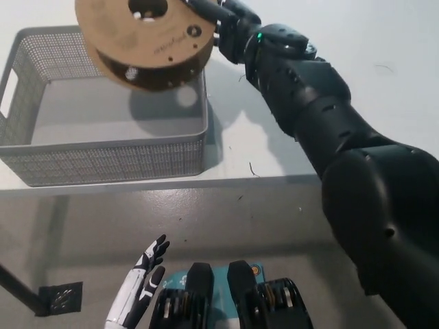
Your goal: Use the right hand to pick up a 3d printing filament and place it into a container on the left side
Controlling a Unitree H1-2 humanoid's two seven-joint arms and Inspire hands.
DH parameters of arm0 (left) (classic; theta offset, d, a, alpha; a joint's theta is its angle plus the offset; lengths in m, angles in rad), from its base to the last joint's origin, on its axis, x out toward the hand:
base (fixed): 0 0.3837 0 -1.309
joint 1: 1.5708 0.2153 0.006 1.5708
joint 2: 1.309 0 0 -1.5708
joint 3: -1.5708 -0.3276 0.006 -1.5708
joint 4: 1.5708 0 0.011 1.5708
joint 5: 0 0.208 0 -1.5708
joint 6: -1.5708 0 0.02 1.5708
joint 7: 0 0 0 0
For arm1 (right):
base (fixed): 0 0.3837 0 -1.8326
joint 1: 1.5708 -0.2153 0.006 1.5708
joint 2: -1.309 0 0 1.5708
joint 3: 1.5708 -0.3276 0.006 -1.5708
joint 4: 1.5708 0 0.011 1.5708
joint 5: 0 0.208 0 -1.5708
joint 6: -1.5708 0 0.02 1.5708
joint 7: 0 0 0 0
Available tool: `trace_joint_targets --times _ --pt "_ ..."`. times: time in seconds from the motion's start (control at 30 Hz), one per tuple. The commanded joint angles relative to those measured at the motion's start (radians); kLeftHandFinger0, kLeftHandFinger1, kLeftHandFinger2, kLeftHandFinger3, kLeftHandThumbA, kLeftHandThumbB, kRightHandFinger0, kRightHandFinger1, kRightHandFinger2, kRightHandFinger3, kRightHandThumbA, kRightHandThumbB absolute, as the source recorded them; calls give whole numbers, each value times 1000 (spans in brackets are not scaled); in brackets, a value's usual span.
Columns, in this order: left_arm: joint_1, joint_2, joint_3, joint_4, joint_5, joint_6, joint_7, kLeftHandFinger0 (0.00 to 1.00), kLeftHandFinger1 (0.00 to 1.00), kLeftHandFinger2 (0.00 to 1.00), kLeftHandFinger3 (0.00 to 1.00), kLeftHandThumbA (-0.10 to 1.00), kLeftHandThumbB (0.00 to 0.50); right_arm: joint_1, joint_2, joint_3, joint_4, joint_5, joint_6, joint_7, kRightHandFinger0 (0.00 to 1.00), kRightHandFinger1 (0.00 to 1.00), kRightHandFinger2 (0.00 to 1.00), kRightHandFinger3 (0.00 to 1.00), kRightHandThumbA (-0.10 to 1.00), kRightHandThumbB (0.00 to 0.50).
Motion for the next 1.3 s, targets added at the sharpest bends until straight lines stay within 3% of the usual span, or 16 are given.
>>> trace_joint_targets --times 0.0,0.03,0.07,0.1,0.17,0.2,0.23,0.27,0.3,0.33,0.53,0.57,0.73,0.87,1.1,1.27 --pt "-11 11 -8 -32 -8 -37 -17 1000 1000 1000 1000 1000 238 -51 3 91 -18 -57 -95 -83 48 414 768 847 -100 143" --pt "-12 11 -8 -33 -7 -37 -17 1000 1000 1000 1000 1000 239 -50 4 113 -17 -62 -86 -96 34 410 760 868 -100 145" --pt "-14 12 -9 -33 -2 -37 -17 1000 1000 1000 1000 1000 239 -47 5 135 -17 -72 -94 -101 2 391 753 507 -100 152" --pt "-15 13 -9 -34 2 -36 -17 1000 1000 1000 1000 1000 243 -43 9 165 -15 -88 -100 -124 18 427 836 477 -100 158" --pt "-16 14 -10 -34 -4 -41 -22 1000 1000 1000 1000 1000 238 -40 14 214 -15 -114 -108 -146 17 422 812 593 -100 211" --pt "-20 15 -11 -34 -11 -37 -29 1000 1000 1000 1000 1000 246 -42 16 229 -16 -108 -123 -141 387 711 998 748 66 282" --pt "-23 14 -12 -32 -12 -36 -30 1000 1000 1000 1000 1000 246 -42 14 235 -16 -104 -125 -141 397 678 892 722 76 292" --pt "-26 14 -13 -30 -10 -36 -30 1000 1000 1000 1000 1000 249 -43 11 240 -17 -95 -133 -101 715 952 1000 1000 309 382" --pt "-28 14 -15 -31 -7 -35 -31 1000 1000 1000 1000 1000 242 -47 4 262 -19 -95 -139 36 1000 1000 1000 1000 575 456" --pt "-33 14 -17 -31 -3 -31 -32 1000 1000 1000 1000 1000 241 -56 -2 277 -20 -94 -130 104 1000 1000 1000 1000 656 498" --pt "-48 8 -29 -20 3 -21 -44 1000 1000 1000 1000 1000 252 -94 7 325 -37 -101 -178 161 1000 1000 1000 1000 770 500" --pt "-47 7 -30 -23 -2 -16 -48 1000 1000 1000 1000 1000 264 -105 7 333 -39 -102 -182 172 1000 1000 1000 1000 853 500" --pt "-52 10 -33 -20 8 -14 -45 1000 1000 1000 1000 1000 266 -141 7 333 -50 -76 -225 186 1000 1000 1000 1000 836 500" --pt "-55 9 -35 -15 7 -17 -46 1000 1000 1000 1000 1000 269 -192 -19 294 -69 -38 -214 204 1000 1000 1000 1000 933 500" --pt "-55 11 -24 -12 -7 -25 -42 1000 1000 1000 1000 1000 260 -176 -164 296 -252 -47 -237 309 1000 1000 1000 1000 1000 500" --pt "-45 11 -20 -14 -17 -29 -44 1000 1000 1000 1000 1000 254 -30 -274 319 -591 -55 -114 370 1000 1000 1000 1000 990 500"
